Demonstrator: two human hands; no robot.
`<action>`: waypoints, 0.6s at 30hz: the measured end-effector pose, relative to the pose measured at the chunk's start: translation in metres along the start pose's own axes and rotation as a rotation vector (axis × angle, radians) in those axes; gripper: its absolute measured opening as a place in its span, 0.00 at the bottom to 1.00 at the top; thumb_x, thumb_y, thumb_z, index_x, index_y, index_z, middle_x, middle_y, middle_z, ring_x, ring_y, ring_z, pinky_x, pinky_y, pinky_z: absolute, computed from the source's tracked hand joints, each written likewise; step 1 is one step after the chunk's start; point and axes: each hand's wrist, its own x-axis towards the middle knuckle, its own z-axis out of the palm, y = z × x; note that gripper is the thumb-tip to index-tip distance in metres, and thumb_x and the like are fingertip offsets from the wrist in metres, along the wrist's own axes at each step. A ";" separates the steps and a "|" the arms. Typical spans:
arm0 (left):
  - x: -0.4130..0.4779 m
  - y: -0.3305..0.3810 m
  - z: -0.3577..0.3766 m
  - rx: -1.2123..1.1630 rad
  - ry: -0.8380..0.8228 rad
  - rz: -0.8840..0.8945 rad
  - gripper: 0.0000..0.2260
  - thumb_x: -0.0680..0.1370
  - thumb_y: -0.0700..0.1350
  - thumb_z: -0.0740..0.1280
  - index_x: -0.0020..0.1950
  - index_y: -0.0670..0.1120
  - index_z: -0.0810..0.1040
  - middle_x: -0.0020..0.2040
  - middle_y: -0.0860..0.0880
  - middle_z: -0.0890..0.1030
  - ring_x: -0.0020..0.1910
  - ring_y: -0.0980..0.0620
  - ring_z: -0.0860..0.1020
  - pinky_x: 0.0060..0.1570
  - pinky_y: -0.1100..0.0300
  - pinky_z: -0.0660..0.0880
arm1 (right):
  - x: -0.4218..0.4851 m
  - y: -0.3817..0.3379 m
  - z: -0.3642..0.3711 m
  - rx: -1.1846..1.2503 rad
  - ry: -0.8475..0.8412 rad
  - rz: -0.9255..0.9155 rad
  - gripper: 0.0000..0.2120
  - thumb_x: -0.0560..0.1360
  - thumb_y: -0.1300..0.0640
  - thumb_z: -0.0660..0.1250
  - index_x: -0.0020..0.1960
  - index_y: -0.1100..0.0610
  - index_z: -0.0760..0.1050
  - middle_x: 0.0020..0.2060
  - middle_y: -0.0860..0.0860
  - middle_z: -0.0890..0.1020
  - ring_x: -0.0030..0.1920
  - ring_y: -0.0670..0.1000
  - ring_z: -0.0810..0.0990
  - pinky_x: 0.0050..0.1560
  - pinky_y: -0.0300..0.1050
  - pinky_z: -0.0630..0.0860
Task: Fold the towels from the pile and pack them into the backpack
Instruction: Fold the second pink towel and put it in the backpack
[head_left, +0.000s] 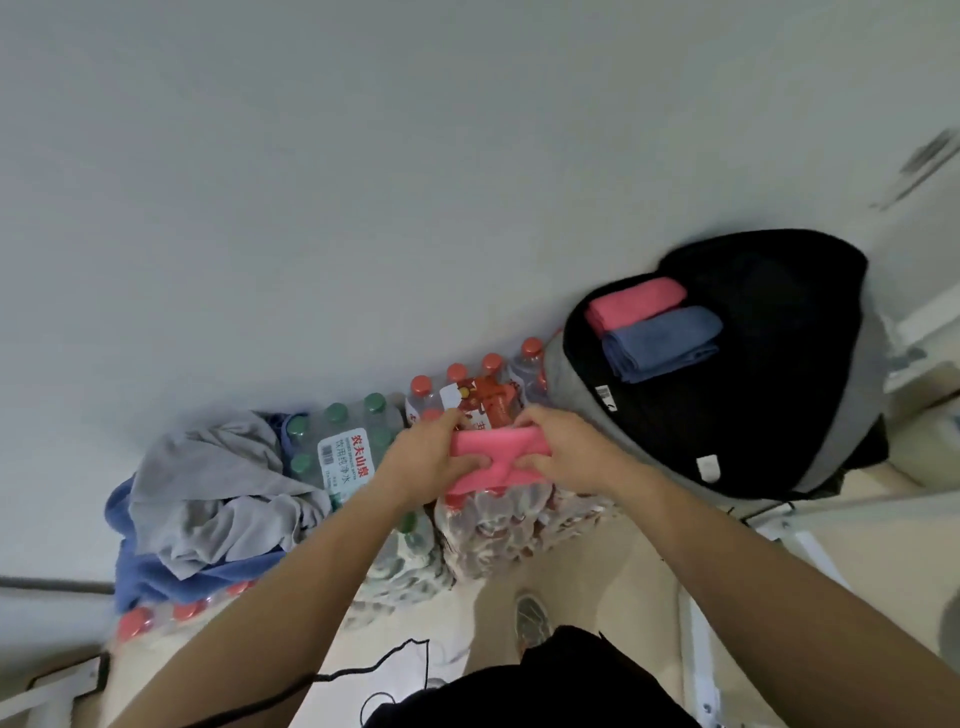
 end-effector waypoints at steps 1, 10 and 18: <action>0.006 0.013 -0.005 -0.033 0.017 0.018 0.18 0.72 0.62 0.70 0.54 0.53 0.73 0.45 0.56 0.79 0.42 0.57 0.80 0.45 0.58 0.80 | -0.009 0.006 -0.013 0.067 0.053 0.023 0.15 0.73 0.55 0.72 0.56 0.48 0.71 0.49 0.46 0.78 0.47 0.47 0.78 0.46 0.43 0.75; 0.074 0.167 0.024 -0.187 0.199 0.109 0.20 0.73 0.57 0.71 0.57 0.47 0.73 0.49 0.49 0.80 0.47 0.49 0.78 0.47 0.52 0.76 | -0.057 0.091 -0.092 0.184 0.652 0.374 0.25 0.74 0.58 0.73 0.68 0.59 0.69 0.58 0.55 0.77 0.57 0.55 0.77 0.57 0.47 0.74; 0.117 0.210 0.085 -0.272 0.113 -0.001 0.17 0.75 0.45 0.69 0.61 0.44 0.70 0.56 0.43 0.76 0.52 0.43 0.77 0.50 0.52 0.75 | -0.047 0.148 -0.091 -0.180 0.732 0.527 0.24 0.74 0.56 0.71 0.68 0.58 0.69 0.63 0.59 0.72 0.58 0.63 0.75 0.55 0.56 0.75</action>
